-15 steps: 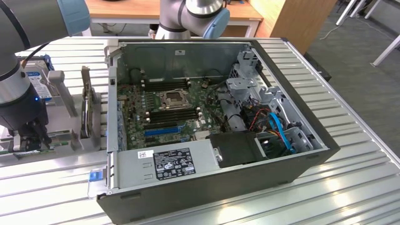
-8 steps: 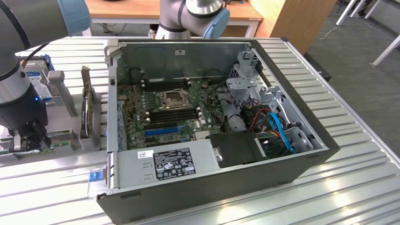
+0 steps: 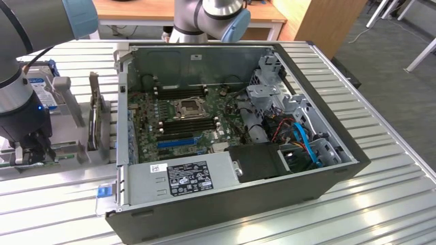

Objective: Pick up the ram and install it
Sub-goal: 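Pick up the ram and move it above insertion slot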

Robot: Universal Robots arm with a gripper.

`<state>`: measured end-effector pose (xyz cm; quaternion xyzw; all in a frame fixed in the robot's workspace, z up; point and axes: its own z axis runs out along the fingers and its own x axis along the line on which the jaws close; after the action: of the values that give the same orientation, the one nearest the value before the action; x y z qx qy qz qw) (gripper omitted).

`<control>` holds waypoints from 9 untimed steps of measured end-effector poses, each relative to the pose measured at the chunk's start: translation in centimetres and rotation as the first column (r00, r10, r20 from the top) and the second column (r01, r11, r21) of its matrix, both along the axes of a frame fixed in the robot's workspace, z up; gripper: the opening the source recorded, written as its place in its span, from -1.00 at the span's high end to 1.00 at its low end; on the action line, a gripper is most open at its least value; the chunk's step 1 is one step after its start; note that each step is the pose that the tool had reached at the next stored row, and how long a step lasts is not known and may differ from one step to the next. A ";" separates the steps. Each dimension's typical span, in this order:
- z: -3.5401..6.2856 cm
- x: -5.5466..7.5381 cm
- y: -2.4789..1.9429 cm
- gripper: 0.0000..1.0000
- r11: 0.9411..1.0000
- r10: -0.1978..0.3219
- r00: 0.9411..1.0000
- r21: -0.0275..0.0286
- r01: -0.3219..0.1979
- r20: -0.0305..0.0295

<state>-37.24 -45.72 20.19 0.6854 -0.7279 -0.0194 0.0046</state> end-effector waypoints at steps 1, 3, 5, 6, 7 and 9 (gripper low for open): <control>0.00 0.0 0.00 0.76 1.000 0.000 1.000 0.000 0.000 0.000; 0.00 0.0 0.00 0.76 1.000 0.000 1.000 0.000 0.000 0.000; 0.00 0.0 0.00 0.76 1.000 0.000 1.000 0.000 0.000 0.000; 0.00 0.0 0.00 0.76 1.000 0.000 1.000 0.000 0.000 0.000; 0.00 0.0 0.00 0.76 1.000 0.001 1.000 0.000 -0.001 0.000; 0.00 0.0 0.00 0.76 1.000 0.006 1.000 0.000 -0.006 0.000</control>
<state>-37.24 -45.72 20.19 0.6877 -0.7257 -0.0194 0.0047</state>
